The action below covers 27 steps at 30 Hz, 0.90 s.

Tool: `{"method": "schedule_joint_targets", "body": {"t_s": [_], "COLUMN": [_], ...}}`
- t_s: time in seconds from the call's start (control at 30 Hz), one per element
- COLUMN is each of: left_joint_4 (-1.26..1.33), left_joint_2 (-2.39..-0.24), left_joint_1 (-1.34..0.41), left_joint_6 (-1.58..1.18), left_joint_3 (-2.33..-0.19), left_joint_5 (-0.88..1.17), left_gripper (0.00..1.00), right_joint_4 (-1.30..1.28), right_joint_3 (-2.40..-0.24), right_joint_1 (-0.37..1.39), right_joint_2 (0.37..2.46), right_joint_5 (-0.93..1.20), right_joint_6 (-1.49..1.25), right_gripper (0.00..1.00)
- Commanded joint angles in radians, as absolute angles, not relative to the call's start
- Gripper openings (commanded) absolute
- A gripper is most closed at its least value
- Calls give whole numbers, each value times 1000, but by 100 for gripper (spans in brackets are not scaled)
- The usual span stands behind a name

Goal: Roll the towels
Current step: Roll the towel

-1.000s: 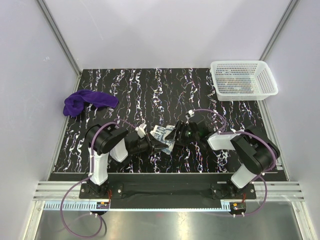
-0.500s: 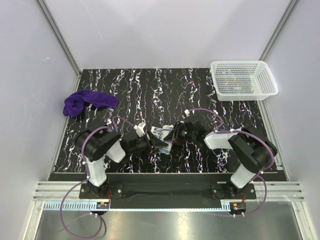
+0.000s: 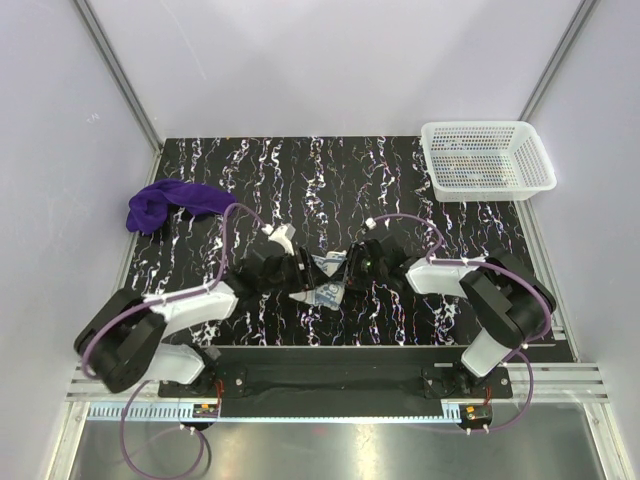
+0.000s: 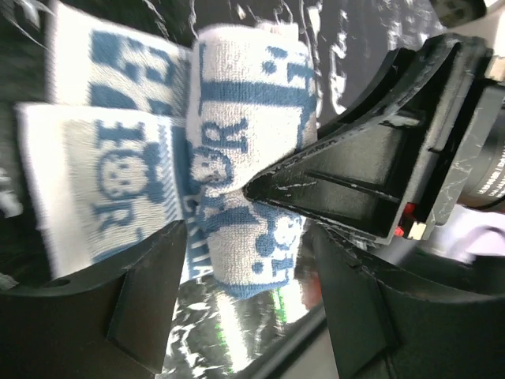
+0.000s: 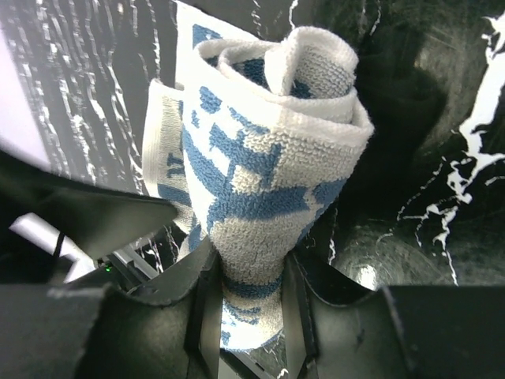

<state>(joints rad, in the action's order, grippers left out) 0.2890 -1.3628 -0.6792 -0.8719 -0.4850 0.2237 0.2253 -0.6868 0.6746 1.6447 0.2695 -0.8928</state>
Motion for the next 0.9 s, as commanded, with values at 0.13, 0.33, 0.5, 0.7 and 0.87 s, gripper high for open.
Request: {"method": "schedule_joint_targets", "body": {"t_s": [0.13,0.33,0.5,0.7,0.87], "left_joint_4": [-20,-48,-115,-199,-276], "left_joint_2": [-1213,-1305,-1472,-1608,-1680], "left_joint_1": [-935,-1141,-1262,-1282,-1281], "left_joint_6": [-592,-508,-459,-506,-537], "left_joint_3": [-603,-705,-848,-933,-988], "left_joint_5": [-274,-492,-621,-669,-704], "left_gripper": [69,70,72,72,70], "right_joint_4": [5,-141,-218,-256,-261], "right_joint_3": [-796,-856,-900,-913,-911], "right_joint_1": [698,707,716,719,722], "right_joint_2": [1609,1620,1625,1618,1612], "right_joint_5": [190,178,167,173,184], "right_joint_6": [-835,-825,-818,-818,-818], "right_gripper": [26,26,25,25,24]}}
